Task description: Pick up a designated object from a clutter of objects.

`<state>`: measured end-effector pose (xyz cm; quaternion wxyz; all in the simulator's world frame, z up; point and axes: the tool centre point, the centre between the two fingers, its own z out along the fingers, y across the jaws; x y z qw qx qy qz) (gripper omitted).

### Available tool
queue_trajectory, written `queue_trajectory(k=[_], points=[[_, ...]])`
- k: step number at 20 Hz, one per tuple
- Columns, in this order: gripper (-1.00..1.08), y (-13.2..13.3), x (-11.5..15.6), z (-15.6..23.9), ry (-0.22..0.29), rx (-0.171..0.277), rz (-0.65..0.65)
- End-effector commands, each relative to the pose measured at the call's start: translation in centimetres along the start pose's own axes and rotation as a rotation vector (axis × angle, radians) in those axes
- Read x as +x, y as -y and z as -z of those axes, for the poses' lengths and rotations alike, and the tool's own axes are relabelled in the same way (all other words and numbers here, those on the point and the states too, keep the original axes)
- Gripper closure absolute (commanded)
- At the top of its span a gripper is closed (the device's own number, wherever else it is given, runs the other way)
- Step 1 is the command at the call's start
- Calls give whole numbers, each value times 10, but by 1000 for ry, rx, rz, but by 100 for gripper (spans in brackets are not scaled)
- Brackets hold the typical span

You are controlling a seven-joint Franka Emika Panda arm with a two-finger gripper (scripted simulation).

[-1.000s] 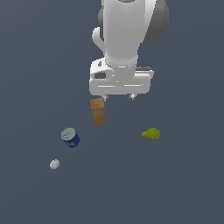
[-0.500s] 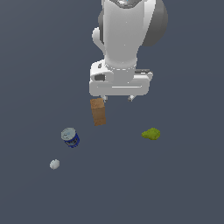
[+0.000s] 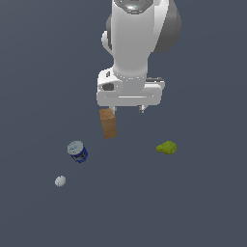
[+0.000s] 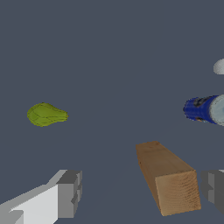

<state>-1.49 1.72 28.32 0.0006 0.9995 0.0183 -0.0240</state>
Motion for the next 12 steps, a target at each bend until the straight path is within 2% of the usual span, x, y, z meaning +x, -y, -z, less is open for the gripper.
queue_trajectory(k=[1, 12], points=[[-92, -6, -4, -5, -2, 0, 9], [-92, -56, -44, -53, -26, -2, 98]])
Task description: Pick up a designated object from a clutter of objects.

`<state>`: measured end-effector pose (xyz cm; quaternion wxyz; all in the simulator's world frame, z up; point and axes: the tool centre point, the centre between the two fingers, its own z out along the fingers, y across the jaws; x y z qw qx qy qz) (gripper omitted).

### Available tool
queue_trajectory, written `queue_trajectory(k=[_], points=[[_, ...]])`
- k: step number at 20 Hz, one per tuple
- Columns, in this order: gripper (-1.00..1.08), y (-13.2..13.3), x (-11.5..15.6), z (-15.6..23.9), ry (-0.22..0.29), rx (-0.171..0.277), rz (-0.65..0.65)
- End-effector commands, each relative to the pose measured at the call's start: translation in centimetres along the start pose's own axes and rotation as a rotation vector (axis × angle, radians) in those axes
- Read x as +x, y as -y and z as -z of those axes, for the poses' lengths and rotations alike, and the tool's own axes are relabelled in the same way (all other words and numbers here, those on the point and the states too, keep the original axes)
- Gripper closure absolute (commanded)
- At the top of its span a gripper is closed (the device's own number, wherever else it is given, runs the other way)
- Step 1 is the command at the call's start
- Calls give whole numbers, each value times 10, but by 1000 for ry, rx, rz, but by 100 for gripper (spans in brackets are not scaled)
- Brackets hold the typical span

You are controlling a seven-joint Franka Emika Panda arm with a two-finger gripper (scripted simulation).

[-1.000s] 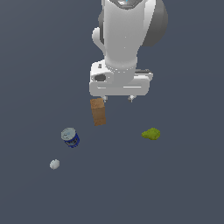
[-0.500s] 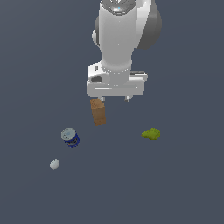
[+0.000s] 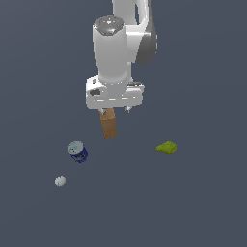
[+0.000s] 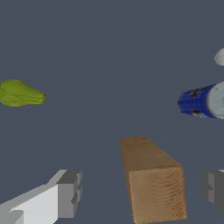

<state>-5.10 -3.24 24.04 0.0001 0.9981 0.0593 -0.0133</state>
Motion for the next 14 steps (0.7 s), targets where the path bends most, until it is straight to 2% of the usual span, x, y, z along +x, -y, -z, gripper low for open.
queue_trajectory(k=[1, 8, 14], points=[[-92, -12, -14, -13, -7, -1, 25], [-92, -32, -46, -38, -20, -2, 77], [-92, -39, -59, -48, -26, -3, 99]])
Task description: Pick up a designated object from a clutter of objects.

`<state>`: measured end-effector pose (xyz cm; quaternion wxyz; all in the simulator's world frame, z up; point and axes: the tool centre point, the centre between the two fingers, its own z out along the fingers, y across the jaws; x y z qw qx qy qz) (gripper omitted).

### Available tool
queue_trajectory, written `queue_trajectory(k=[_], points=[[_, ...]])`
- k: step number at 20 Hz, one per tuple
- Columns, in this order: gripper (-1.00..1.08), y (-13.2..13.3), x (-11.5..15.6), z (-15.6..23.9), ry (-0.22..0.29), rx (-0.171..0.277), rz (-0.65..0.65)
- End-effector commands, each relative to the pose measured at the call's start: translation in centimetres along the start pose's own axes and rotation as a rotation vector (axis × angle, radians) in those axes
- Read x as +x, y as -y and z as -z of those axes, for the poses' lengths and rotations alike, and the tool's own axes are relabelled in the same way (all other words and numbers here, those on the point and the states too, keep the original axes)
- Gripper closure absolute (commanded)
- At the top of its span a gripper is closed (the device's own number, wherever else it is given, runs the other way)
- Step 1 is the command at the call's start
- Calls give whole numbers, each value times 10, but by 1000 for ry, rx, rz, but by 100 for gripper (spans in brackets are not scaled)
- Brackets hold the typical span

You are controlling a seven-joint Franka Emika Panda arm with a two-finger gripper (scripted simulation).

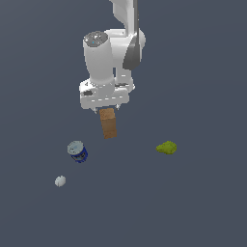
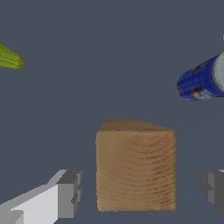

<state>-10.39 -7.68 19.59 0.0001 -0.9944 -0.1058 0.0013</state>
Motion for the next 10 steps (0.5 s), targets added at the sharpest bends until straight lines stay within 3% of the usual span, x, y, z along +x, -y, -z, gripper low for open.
queue_trajectory(k=[1, 10], points=[[-92, -1, -4, -3, -2, 0, 7], [-92, -2, -4, -12, -2, 0, 6]])
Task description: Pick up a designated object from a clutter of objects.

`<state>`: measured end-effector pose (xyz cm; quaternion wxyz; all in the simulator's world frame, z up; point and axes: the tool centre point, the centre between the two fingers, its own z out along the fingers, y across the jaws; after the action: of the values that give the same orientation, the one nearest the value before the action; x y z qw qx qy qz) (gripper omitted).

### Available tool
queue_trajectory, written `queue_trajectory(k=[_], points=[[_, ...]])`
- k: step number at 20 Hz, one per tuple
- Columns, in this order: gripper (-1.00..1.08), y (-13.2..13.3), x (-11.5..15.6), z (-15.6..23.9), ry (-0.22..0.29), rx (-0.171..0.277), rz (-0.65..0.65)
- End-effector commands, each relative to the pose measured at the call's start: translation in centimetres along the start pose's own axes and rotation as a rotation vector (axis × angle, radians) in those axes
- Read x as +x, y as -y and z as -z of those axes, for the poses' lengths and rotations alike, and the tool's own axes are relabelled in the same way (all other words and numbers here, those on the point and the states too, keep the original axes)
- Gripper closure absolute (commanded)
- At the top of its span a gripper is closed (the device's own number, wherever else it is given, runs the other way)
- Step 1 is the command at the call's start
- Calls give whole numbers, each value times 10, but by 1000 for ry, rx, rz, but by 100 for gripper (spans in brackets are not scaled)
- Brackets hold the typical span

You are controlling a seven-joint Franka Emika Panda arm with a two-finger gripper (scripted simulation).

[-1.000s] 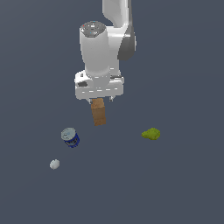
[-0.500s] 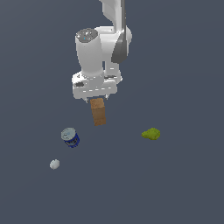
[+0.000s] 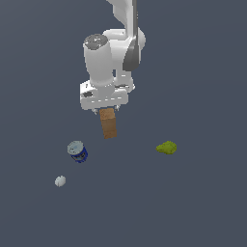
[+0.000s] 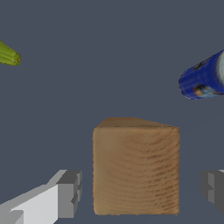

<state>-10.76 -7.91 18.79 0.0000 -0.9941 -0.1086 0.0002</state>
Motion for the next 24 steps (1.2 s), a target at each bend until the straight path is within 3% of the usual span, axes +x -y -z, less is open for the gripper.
queue_trajectory(k=[1, 14, 15, 24], points=[[-92, 0, -1, -7, 0, 0, 1], [-92, 0, -2, -45, 0, -1, 2], [108, 0, -2, -45, 0, -1, 2], [108, 0, -2, -45, 0, -1, 2]])
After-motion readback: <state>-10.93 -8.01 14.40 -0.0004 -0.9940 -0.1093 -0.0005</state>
